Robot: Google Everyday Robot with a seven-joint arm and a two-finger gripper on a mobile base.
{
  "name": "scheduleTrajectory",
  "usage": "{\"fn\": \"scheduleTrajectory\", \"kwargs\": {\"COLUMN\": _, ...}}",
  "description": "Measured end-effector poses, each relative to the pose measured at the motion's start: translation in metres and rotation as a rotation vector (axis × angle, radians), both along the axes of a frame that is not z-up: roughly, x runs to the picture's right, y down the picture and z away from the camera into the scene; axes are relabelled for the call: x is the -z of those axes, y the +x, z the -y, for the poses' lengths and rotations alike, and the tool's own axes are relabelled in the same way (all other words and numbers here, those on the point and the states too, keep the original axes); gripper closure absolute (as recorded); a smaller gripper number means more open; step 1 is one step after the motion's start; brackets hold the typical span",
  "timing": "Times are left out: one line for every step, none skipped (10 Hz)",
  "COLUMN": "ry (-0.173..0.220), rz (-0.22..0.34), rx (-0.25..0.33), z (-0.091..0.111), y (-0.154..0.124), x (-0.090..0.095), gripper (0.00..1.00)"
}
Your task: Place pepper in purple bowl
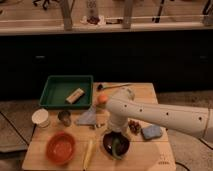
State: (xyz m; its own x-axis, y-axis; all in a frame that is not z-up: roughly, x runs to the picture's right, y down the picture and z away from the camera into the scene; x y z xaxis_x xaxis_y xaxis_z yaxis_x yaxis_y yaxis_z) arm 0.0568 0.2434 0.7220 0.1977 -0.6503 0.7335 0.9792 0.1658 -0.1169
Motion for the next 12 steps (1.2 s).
{"fn": "scheduleTrajectory", "kwargs": {"ry": -0.001, "rz": 0.000, "rx": 0.001, "z": 0.0002, "y": 0.0004, "x": 0.0004, "gripper": 0.20}}
{"fn": "scheduleTrajectory", "kwargs": {"ry": -0.001, "rz": 0.001, "rx": 0.002, "z": 0.0005, "y": 0.0004, "x": 0.0008, "gripper": 0.20}}
{"fn": "scheduleTrajectory", "kwargs": {"ry": -0.001, "rz": 0.001, "rx": 0.002, "z": 0.0005, "y": 0.0005, "x": 0.0010, "gripper": 0.20}}
{"fn": "scheduleTrajectory", "kwargs": {"ry": -0.002, "rz": 0.002, "rx": 0.003, "z": 0.0004, "y": 0.0004, "x": 0.0013, "gripper": 0.20}}
{"fn": "scheduleTrajectory", "kwargs": {"ry": -0.003, "rz": 0.003, "rx": 0.003, "z": 0.0004, "y": 0.0005, "x": 0.0015, "gripper": 0.20}}
{"fn": "scheduleTrajectory", "kwargs": {"ry": -0.003, "rz": 0.004, "rx": 0.003, "z": 0.0004, "y": 0.0006, "x": 0.0015, "gripper": 0.20}}
{"fn": "scheduleTrajectory", "kwargs": {"ry": -0.004, "rz": 0.005, "rx": 0.003, "z": 0.0002, "y": 0.0002, "x": 0.0013, "gripper": 0.20}}
{"fn": "scheduleTrajectory", "kwargs": {"ry": -0.005, "rz": 0.007, "rx": 0.003, "z": -0.0004, "y": 0.0001, "x": 0.0009, "gripper": 0.20}}
{"fn": "scheduleTrajectory", "kwargs": {"ry": -0.006, "rz": 0.008, "rx": 0.004, "z": -0.0008, "y": -0.0001, "x": 0.0005, "gripper": 0.20}}
{"fn": "scheduleTrajectory", "kwargs": {"ry": -0.008, "rz": 0.011, "rx": 0.003, "z": -0.0012, "y": -0.0003, "x": 0.0001, "gripper": 0.20}}
{"fn": "scheduleTrajectory", "kwargs": {"ry": -0.009, "rz": 0.015, "rx": 0.002, "z": -0.0012, "y": -0.0002, "x": -0.0002, "gripper": 0.20}}
{"fn": "scheduleTrajectory", "kwargs": {"ry": -0.011, "rz": 0.019, "rx": 0.003, "z": -0.0013, "y": -0.0003, "x": -0.0005, "gripper": 0.20}}
